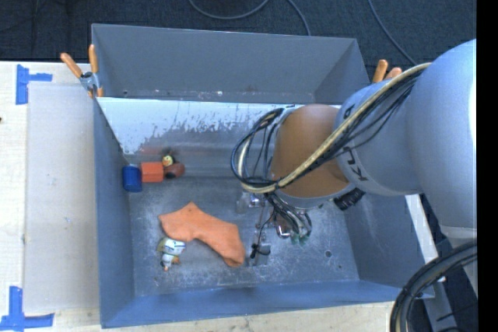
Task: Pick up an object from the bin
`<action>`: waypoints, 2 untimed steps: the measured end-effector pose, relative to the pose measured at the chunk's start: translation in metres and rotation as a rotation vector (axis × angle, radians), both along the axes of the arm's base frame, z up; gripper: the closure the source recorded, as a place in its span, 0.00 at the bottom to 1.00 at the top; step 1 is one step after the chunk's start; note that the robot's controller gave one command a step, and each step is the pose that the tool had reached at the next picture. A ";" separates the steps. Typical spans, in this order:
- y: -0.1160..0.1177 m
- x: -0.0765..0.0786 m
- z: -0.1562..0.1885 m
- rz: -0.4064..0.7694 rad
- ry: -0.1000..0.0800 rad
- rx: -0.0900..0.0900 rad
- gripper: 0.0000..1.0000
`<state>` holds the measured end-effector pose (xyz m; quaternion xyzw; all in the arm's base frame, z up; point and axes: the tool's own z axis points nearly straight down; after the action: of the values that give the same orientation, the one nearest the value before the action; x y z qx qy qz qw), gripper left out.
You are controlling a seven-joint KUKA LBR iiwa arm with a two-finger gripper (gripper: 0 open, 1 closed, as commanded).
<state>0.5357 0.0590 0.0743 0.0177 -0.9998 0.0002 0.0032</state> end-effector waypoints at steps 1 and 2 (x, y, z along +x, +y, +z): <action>0.032 -0.006 -0.002 0.228 -0.001 0.004 0.00; 0.077 -0.022 -0.004 0.094 0.002 0.001 0.00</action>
Offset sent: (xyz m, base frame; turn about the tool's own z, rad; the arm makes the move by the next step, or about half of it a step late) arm -0.0274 0.0891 -0.0043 -0.0914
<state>0.5137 0.1364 0.0701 0.0648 -0.9979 0.0000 0.0039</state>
